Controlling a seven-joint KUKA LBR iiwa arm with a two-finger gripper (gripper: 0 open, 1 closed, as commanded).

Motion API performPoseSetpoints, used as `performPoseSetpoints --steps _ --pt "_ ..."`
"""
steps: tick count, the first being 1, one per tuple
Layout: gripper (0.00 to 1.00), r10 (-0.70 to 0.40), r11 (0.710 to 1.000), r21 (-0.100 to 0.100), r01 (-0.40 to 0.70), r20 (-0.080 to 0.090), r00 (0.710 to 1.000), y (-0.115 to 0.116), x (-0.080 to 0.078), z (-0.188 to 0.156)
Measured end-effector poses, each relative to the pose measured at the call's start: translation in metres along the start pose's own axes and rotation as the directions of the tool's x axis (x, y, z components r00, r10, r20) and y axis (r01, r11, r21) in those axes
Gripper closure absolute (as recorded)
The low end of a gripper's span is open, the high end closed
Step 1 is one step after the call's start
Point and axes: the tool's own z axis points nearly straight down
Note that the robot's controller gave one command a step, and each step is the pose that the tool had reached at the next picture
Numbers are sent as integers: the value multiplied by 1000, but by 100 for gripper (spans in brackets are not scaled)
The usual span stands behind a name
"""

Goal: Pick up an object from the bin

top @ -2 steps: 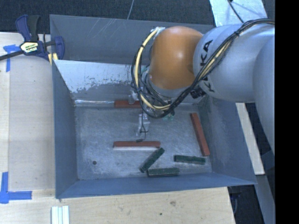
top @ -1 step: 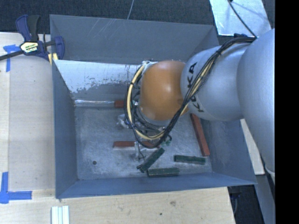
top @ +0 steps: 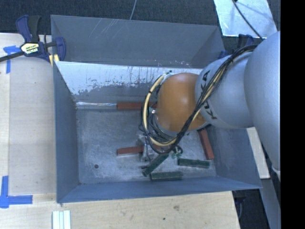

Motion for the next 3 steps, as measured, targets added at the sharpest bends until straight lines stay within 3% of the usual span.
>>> performPoseSetpoints --steps 2,3 --pt "100 -1 1000 0 1 -8 1000 0 -1 -5" --pt "100 -28 1000 -1 28 -6 1000 -29 22 -75"
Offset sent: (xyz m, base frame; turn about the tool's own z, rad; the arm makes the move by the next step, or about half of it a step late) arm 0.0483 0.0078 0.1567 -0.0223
